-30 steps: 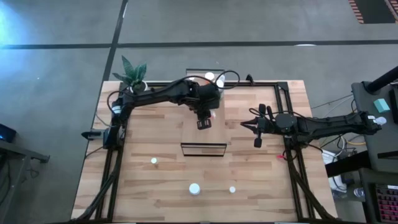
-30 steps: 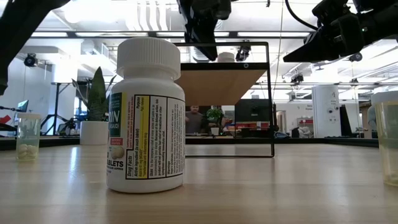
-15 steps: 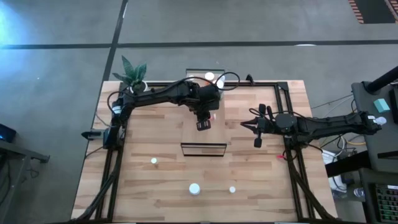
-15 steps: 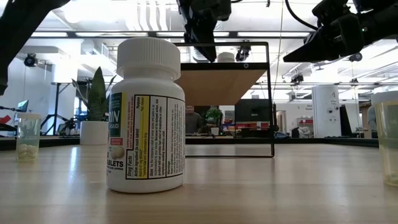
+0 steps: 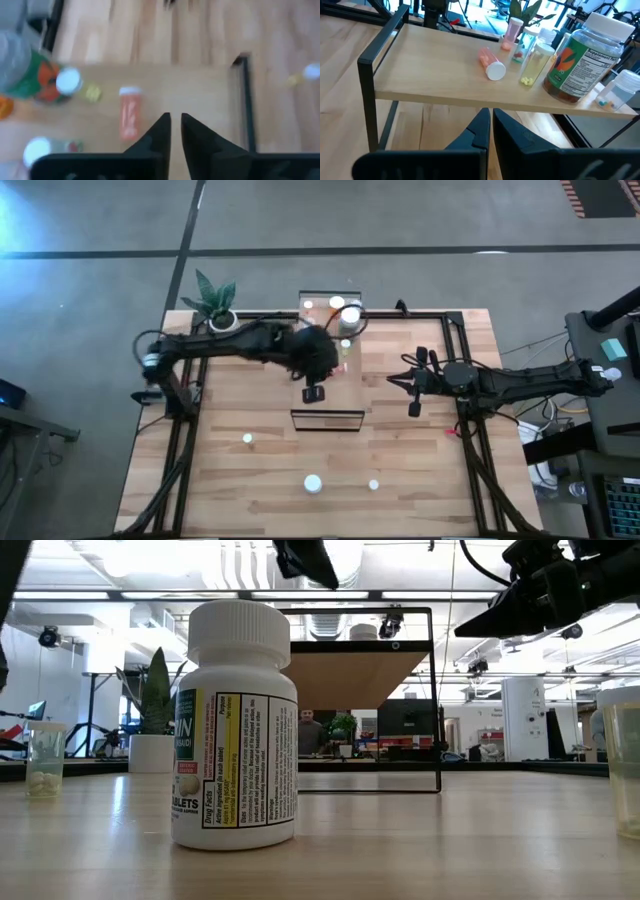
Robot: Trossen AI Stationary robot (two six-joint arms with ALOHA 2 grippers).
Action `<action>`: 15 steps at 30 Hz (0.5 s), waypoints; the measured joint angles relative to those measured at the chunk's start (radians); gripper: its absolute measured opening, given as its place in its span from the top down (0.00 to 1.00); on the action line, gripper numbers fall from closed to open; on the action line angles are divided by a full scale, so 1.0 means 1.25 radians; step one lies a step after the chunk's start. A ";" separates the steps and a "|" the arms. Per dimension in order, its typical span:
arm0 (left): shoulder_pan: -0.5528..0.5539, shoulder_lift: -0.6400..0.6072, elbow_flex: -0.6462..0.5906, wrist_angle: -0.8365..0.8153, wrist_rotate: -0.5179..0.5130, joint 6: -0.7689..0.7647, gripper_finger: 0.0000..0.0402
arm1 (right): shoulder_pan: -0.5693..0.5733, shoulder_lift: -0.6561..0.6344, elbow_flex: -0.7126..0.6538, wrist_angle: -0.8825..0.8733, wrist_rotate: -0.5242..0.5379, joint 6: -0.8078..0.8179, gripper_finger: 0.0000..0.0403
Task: Pick and place medicine bottles onto shelf by color
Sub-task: Put the red pill bottle on the shelf
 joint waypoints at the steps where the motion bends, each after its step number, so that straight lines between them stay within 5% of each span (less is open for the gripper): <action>1: -0.002 -0.028 -0.046 0.066 0.001 -0.004 0.96 | 0.000 0.000 0.000 0.001 0.000 0.000 0.97; 7: 0.016 -0.122 -0.250 0.280 -0.001 -0.097 0.97 | 0.000 0.001 0.000 0.008 0.001 -0.013 0.97; 15: 0.024 -0.101 -0.268 0.311 -0.001 -0.099 0.80 | 0.000 0.001 0.000 0.007 0.001 -0.003 0.97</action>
